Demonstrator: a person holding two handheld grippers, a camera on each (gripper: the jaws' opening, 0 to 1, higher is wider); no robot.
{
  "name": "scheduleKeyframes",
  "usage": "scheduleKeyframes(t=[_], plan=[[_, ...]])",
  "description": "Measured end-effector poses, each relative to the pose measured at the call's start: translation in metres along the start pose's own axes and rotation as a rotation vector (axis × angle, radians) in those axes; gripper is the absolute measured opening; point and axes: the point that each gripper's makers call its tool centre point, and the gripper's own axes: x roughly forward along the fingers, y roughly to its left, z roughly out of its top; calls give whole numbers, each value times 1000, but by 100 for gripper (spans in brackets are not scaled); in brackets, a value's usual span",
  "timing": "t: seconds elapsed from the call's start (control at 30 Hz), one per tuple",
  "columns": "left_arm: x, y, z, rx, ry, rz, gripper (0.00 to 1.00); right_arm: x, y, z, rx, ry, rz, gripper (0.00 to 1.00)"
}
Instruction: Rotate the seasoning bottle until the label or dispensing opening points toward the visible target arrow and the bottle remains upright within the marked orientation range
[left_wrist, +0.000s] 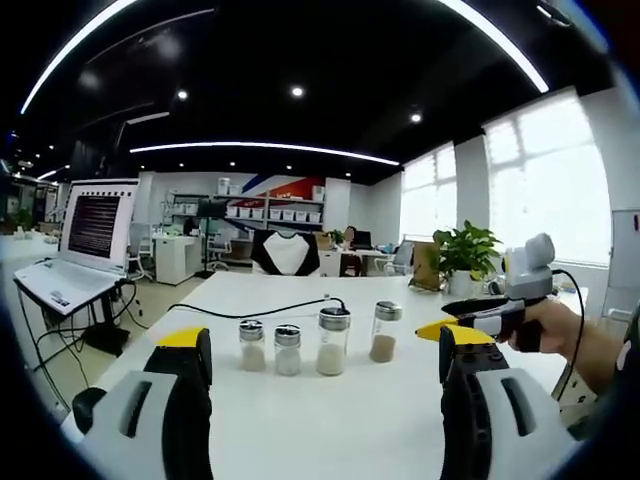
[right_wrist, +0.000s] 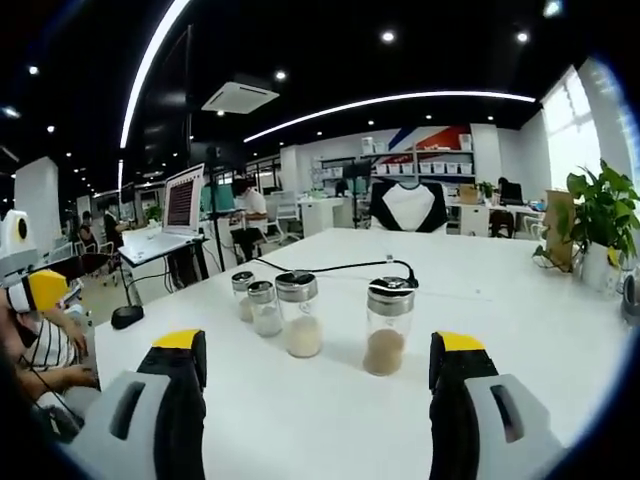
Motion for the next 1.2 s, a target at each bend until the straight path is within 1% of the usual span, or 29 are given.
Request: scheduleKeyframes(t=[0.1,0.17,0.2,0.3,0.37,0.43,0.5,0.6,0.67,0.77,0.87,0.97,1.0,1.1,1.17,1.2], plan=[[-1,0,0,1,-1,-4,100,8,3,-3,-8,21,15,94],[-2,-3,2,-19,-12,-24,100,11,6,-4,1,23,34,94],[-3,-3,3,-16,-13,-22,100,12,6,-4,9,25,36,94],[-5,-4,4,4,-12,-18,100,19,9,-6,-10,36,44,94],[-5,-3,4,3,-13,-18,100,25,10,-8,-19,56,51,94],[-5,-2,3,5,-10,-15,100,32,9,-8,-59,76,49,95],[-6,-1,2,7,-8,-12,100,40,12,-6,-87,76,53,94],[-5,-1,-1,0,2,-11,100,48,18,-7,-83,89,84,93],[-5,-1,-2,-1,7,-12,100,54,22,-9,-60,97,104,92],[-7,-4,-1,3,-4,-20,100,66,26,-12,-32,106,125,91],[-7,-4,0,17,-1,-19,100,75,28,-16,-36,119,129,91],[-8,-3,1,9,-5,-20,100,82,29,-21,-33,130,135,90],[-9,-3,1,9,-6,-17,100,85,26,-22,-24,126,127,90],[-12,2,0,43,6,7,100,90,26,-26,-19,133,132,88],[-14,1,-1,25,1,-2,100,96,25,-29,-17,141,131,87],[-14,0,-2,-1,3,-17,100,100,23,-31,-17,142,129,85]])
